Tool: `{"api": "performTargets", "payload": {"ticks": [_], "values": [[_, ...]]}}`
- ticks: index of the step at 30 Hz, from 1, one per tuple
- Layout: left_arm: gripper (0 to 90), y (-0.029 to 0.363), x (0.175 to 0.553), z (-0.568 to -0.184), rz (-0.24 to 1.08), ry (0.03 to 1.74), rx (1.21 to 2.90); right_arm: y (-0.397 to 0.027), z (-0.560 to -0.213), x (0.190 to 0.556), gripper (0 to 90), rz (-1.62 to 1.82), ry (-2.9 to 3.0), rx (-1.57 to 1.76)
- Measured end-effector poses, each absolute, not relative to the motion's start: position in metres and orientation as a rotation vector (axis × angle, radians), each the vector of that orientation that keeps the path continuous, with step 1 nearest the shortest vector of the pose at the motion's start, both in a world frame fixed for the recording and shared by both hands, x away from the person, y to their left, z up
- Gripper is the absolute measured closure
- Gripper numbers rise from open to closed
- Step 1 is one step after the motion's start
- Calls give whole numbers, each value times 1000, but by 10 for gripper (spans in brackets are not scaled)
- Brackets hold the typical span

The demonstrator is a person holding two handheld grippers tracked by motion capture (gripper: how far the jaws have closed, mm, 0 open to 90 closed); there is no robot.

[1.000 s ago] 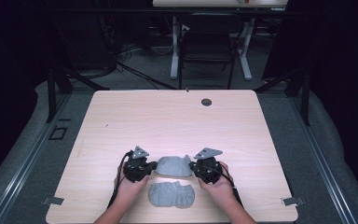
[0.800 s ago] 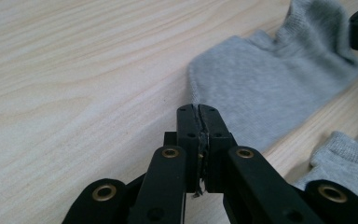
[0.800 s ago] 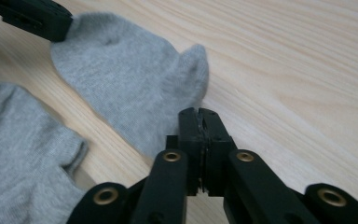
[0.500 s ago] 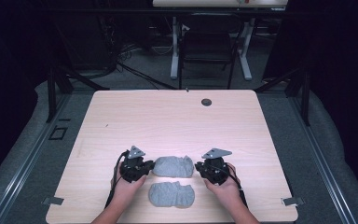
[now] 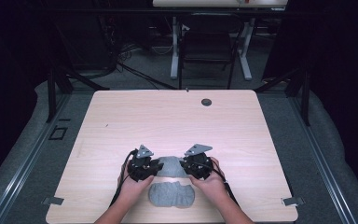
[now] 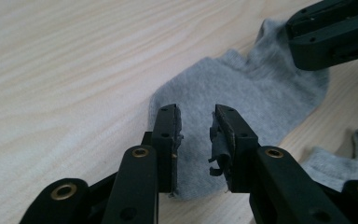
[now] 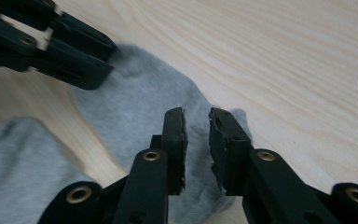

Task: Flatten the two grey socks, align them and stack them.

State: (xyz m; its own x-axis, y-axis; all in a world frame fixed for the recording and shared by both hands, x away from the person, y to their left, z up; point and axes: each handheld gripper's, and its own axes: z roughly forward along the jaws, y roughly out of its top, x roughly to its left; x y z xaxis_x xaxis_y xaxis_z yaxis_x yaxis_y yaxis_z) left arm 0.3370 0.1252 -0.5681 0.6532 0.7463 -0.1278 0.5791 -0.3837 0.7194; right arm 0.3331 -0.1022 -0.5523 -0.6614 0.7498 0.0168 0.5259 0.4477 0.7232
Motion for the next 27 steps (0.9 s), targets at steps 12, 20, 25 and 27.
{"api": "performTargets", "payload": {"ticks": [12, 20, 25, 27], "values": [[686, 132, 333, -576, 256, 1039, 2111, -117, -576, 339, 732, 1018, 2383, 1213], [683, 135, 331, -576, 250, 1053, 2099, -120, -577, 334, 749, 1017, 2369, 1219], [611, 137, 332, -571, 255, 1038, 2095, -119, -575, 336, 707, 1019, 2368, 1238], [607, 138, 332, -568, 258, 1023, 2091, -118, -573, 336, 699, 1035, 2365, 1232]]}}
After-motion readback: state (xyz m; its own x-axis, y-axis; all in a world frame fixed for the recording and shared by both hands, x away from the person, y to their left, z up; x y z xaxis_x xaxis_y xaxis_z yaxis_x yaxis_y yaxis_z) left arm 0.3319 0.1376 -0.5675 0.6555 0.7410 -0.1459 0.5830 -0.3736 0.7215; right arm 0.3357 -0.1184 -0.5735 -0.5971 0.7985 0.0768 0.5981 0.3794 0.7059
